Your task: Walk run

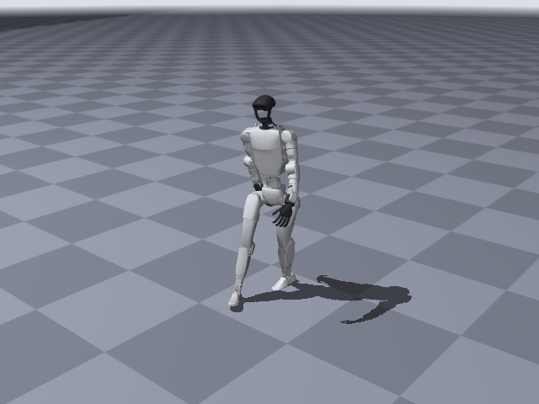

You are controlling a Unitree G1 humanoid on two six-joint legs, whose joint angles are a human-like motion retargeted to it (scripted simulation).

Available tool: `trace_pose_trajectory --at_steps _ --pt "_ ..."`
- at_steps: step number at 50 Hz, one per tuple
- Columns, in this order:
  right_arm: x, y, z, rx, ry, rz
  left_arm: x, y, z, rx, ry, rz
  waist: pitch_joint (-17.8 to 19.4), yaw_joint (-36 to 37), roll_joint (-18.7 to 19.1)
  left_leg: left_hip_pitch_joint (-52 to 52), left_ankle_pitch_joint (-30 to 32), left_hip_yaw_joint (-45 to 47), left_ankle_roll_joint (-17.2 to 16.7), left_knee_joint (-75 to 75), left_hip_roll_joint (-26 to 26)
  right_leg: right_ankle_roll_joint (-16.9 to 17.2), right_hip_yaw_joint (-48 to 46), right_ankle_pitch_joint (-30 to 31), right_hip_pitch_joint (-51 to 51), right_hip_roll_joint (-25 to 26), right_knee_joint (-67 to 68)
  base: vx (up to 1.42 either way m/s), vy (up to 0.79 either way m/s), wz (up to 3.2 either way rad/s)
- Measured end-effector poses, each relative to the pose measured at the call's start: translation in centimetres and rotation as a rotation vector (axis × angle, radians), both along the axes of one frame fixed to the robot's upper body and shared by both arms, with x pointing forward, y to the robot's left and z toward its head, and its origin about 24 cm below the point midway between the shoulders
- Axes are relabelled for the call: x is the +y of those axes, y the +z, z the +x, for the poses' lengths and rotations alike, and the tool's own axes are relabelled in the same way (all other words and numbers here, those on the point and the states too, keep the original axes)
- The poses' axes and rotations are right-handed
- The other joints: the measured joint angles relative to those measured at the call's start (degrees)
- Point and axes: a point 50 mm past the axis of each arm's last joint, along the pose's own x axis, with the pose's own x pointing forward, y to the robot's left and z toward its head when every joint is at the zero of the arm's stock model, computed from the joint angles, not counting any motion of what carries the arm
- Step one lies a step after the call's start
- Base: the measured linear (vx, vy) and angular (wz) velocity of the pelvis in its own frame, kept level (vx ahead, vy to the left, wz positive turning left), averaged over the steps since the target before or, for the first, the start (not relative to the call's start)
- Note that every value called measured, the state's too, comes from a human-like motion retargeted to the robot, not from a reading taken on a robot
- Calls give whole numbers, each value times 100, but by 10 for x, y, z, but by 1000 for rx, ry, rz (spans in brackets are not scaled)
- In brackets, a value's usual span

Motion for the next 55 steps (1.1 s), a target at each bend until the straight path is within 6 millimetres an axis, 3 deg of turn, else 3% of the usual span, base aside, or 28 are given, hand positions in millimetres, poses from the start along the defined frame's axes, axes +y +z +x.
trace_pose_trajectory --at_steps 2,3,5,8,10,12,14,18,21,25,28,30,32,34,35,37,38,40,43,46,48,51,53,55 --pt "-15 0 3 17 51 -60 3 -13 -20 79 49 -3 -49 6 -72 253 283 72 -66 119 -151 -78 -27 282 108 38 352 95 -24 49" --pt "-23 0 7 25 72 -100 4 -22 -33 128 79 -6 -131 -20 -107 267 511 115 -227 263 -181 -63 -267 396 111 15 575 89 -31 84" --pt "-35 -1 16 24 92 -182 1 -39 -65 239 140 -19 -212 -209 -70 204 1295 160 -673 856 -183 -3 137 455 217 99 869 80 -31 134" --pt "-50 -3 33 -26 49 -257 -15 -63 -128 488 238 -47 -299 -407 142 -511 2811 925 -1865 2442 273 -320 -417 48 536 87 1137 88 -34 173" --pt "-58 -5 54 -74 12 -283 -22 -71 -170 664 315 -62 -380 -478 -5 -1017 3481 2011 -2408 3314 779 -500 -812 -82 767 -97 1097 60 -29 151" --pt "-64 -8 83 -145 -21 -323 -28 -73 -208 798 362 -87 -386 -408 -170 -1393 3301 2864 -1920 3817 1161 -656 -1159 -172 1001 -168 1045 63 -32 94" --pt "-69 -8 114 -255 -40 -369 -35 -73 -244 902 374 -115 -332 -258 -278 -1817 2551 3329 -1476 4118 1285 -758 -1106 -223 1282 -90 912 62 -27 54" --pt "-85 -1 171 -512 -63 -445 -47 -65 -307 1061 309 -113 -266 298 -494 -2870 1567 3639 -1232 4029 1160 -811 -1555 -281 1761 -116 623 65 -22 31" --pt "-101 12 202 -666 -71 -503 -47 -55 -344 1159 238 -65 -227 597 -515 -3402 889 3947 -726 3192 1346 -804 -1929 -423 2099 65 489 67 -19 86" --pt "-117 28 230 -808 -65 -579 -43 -41 -383 1275 216 -7 -164 778 -473 -3539 343 4931 -240 1399 1549 -758 -2424 -573 2532 392 383 79 -12 113" --pt "-116 31 235 -850 -71 -589 -43 -33 -402 1348 289 -6 -180 707 -399 -3343 -35 5398 -312 298 1307 -659 -2945 -429 2854 709 361 95 -13 123" --pt "-111 29 233 -853 -75 -574 -48 -29 -409 1373 361 -30 -230 745 -556 -3076 162 6013 0 86 1354 -433 -3061 -180 3020 687 480 84 -34 40" --pt "-101 23 227 -834 -59 -535 -52 -30 -408 1357 450 -72 -232 1069 -822 -2855 -148 5954 0 241 1457 -161 -2927 461 3173 568 809 121 -53 -74" --pt "-91 16 216 -795 -14 -484 -56 -36 -395 1291 534 -127 -248 1160 -808 -2929 -540 5158 0 496 1417 145 -2872 1659 3074 657 1395 106 -22 10" --pt "-86 13 210 -772 18 -458 -58 -41 -384 1244 568 -161 -232 1131 -713 -3133 -650 4402 0 681 1387 225 -2671 2325 2902 831 1789 93 5 110" --pt "-80 8 194 -730 86 -427 -58 -53 -351 1113 611 -209 -93 957 -409 -2652 -887 4648 0 855 1729 172 -2162 3060 2493 1340 2902 107 18 175" --pt "-80 6 185 -707 110 -420 -57 -60 -331 1035 616 -220 -40 885 -276 -2399 -1041 4538 0 859 1702 -10 -2146 3174 2258 1450 3596 92 14 201" --pt "-76 1 164 -658 133 -402 -51 -71 -283 845 597 -217 -12 902 103 -2086 -1179 4104 0 769 1891 -367 -2138 2779 1860 1767 4136 90 14 180" --pt "-70 -2 128 -606 93 -407 -45 -73 -200 526 460 -209 4 999 263 -1624 -1151 3588 0 475 1782 -984 -2170 1873 1206 1495 4669 96 9 201" --pt "-62 -2 101 -605 -8 -416 -43 -53 -124 219 277 -203 -62 581 378 -1257 -994 2748 0 141 1548 -1487 -2598 1056 446 807 4595 92 -3 318" --pt "-57 1 95 -642 -60 -416 -41 -31 -84 35 173 -192 -84 235 376 -1049 -922 2187 0 46 1355 -1476 -2596 883 86 471 3969 97 -17 309" --pt "-54 7 97 -738 -103 -441 -41 0 -46 -182 65 -166 -61 -267 234 -653 -717 1433 0 3 951 -941 -1798 908 -168 280 2389 108 -25 265" --pt "-56 12 107 -821 -115 -484 -43 16 -34 -286 28 -152 48 -427 100 -221 -441 1184 -1 -57 667 -819 -765 562 -207 200 1485 99 -12 166" --pt "-57 16 123 -907 -119 -524 -42 24 -33 -345 23 -138 146 -422 60 152 -78 1151 -261 -15 709 -630 -326 163 -156 184 796 101 -32 78"
